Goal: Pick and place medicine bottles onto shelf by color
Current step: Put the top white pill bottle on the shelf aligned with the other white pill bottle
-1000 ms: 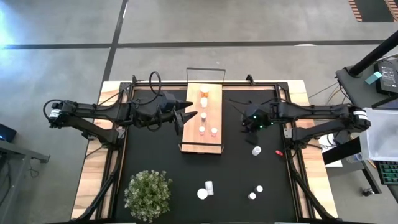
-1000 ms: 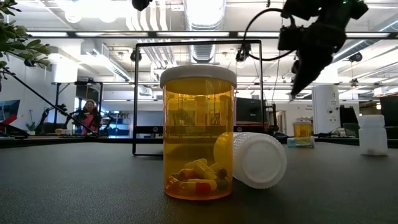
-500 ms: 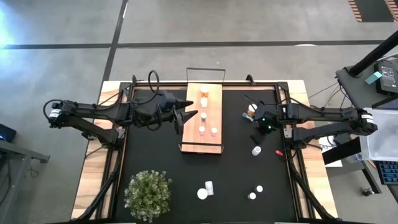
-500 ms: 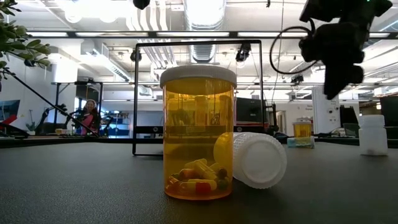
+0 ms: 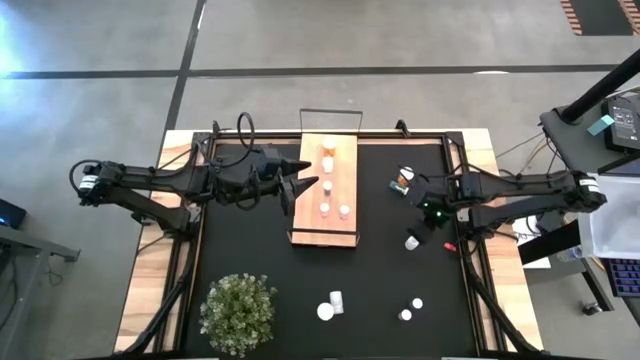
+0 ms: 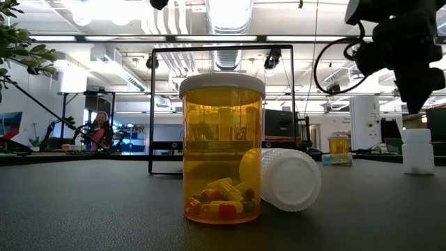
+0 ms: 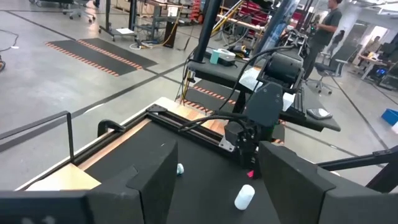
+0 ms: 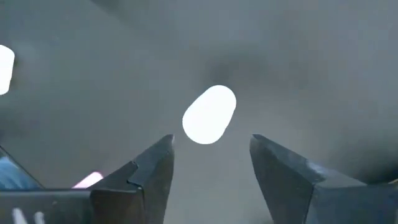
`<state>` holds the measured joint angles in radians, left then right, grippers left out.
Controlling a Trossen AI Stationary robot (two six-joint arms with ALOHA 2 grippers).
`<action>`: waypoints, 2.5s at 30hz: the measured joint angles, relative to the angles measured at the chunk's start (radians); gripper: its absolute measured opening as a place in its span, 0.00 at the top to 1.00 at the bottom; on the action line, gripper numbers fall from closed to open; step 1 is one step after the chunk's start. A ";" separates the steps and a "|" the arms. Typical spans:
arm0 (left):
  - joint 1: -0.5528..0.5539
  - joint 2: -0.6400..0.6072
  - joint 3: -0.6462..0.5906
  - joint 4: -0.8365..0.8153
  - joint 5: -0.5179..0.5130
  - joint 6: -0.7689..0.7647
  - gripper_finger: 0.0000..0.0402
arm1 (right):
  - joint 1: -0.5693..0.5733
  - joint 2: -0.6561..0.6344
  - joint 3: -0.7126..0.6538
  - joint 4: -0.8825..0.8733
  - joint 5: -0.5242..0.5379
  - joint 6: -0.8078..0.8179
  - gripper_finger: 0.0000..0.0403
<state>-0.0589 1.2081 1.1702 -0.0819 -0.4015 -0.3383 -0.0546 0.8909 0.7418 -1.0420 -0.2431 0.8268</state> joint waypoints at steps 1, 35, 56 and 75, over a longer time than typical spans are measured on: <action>0.000 0.000 0.000 0.000 0.000 -0.004 0.48 | 0.008 0.000 0.000 0.000 0.000 0.018 0.50; 0.000 0.000 0.000 -0.012 0.000 -0.039 0.48 | 0.182 0.266 -0.001 0.090 0.165 0.148 0.49; 0.001 0.001 -0.003 0.016 0.000 -0.039 0.48 | 0.181 0.236 0.042 0.020 0.131 0.104 0.67; 0.007 0.022 -0.010 0.056 0.038 0.313 0.48 | 0.120 0.291 0.609 -0.133 0.324 -0.018 0.67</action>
<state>-0.0518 1.2304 1.1606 -0.0260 -0.3630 -0.0255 0.0652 1.1820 1.3504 -1.1750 0.0805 0.8090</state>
